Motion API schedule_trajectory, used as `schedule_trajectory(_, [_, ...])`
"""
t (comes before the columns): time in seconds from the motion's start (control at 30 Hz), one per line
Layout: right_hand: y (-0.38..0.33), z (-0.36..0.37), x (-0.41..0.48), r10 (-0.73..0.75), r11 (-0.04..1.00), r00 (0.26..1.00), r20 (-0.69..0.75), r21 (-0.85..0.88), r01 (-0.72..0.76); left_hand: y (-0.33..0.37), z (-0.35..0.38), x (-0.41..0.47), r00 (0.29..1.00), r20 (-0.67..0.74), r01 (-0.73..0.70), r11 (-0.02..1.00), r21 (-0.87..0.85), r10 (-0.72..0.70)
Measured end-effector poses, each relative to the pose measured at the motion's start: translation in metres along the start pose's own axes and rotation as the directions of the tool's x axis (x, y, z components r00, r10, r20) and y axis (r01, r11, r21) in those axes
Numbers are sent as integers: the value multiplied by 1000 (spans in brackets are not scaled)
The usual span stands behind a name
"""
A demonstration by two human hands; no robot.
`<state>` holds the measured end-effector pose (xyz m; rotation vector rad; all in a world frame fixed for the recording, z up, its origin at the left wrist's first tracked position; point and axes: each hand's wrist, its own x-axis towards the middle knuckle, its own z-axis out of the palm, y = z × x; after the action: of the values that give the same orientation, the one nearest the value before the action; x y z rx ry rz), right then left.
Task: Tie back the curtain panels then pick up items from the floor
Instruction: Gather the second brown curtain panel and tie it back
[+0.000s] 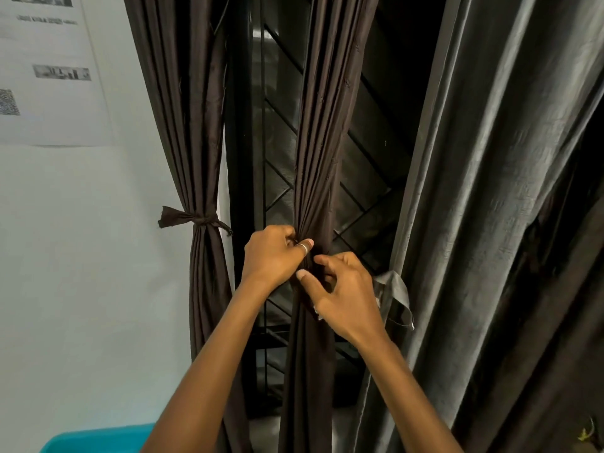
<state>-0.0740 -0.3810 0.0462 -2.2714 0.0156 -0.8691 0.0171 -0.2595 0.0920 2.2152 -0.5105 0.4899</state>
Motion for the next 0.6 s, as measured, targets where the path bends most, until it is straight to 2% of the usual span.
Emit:
schedule_trajectory(0.1, [-6,6,-1,-52,986,999,-4,-158,51,0,-1,0,1000,6,15,1000,-9,-15])
schedule_trajectory(0.2, [-9,8,-3,-140,961,990,-24,-245,130,-1,-1,1,1000,15,24,999,-34,-24])
schedule_trajectory(0.37, [-12,12,-4,-163,951,986,-34,-272,148,1,-3,-1,999,41,37,998,-55,-35])
schedule_trajectory(0.47, [-14,14,-6,-187,950,982,-41,-261,170,8,-10,-7,998,56,38,999,-1,-37])
schedule_trajectory(0.53, [-14,17,-8,-203,944,979,-32,-271,187,15,-13,-16,998,-62,16,993,118,-9])
schedule_trajectory(0.6, [-15,19,-9,-206,943,978,-36,-276,188,24,-15,-30,965,-242,-57,984,168,97])
